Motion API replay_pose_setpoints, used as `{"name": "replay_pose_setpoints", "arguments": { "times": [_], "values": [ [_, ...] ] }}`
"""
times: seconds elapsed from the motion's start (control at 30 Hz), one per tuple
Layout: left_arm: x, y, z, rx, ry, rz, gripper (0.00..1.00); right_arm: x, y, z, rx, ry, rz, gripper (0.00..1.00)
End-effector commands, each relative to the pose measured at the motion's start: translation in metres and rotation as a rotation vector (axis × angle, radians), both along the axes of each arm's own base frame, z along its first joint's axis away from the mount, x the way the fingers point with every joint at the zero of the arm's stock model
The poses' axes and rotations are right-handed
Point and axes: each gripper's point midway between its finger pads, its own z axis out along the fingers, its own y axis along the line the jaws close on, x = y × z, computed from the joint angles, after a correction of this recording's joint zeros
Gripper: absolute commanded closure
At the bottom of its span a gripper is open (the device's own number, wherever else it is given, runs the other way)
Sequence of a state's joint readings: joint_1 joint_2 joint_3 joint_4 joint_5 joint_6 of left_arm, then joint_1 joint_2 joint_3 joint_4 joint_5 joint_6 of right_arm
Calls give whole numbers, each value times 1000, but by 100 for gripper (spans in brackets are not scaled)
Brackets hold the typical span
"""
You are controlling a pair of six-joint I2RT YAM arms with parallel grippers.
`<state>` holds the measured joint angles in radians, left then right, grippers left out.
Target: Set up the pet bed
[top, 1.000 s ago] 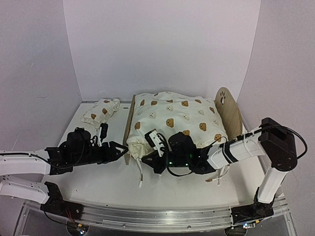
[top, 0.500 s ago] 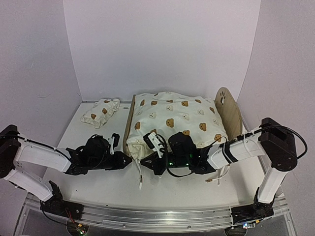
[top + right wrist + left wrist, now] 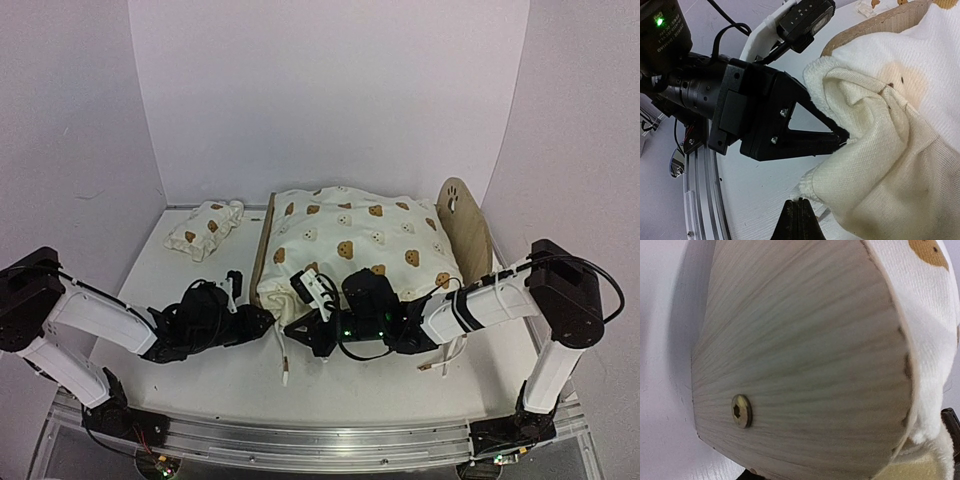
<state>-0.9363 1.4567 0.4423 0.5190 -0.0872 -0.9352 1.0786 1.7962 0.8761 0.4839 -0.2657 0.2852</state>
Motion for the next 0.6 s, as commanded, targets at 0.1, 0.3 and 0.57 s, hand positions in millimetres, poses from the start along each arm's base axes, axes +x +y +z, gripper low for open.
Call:
{"name": "replay_pose_setpoints", "arguments": {
  "times": [0.1,0.3,0.57],
  "values": [
    [14,0,18,-59,-54,87,74,-2,10,38,99,-52,25,100],
    [21,11,19,-57,-86,161,74,-2,10,40,109,-53,27,100],
    [28,7,21,-56,-97,182,72,-4,9,40,110,-51,28,100]
  ]
}}
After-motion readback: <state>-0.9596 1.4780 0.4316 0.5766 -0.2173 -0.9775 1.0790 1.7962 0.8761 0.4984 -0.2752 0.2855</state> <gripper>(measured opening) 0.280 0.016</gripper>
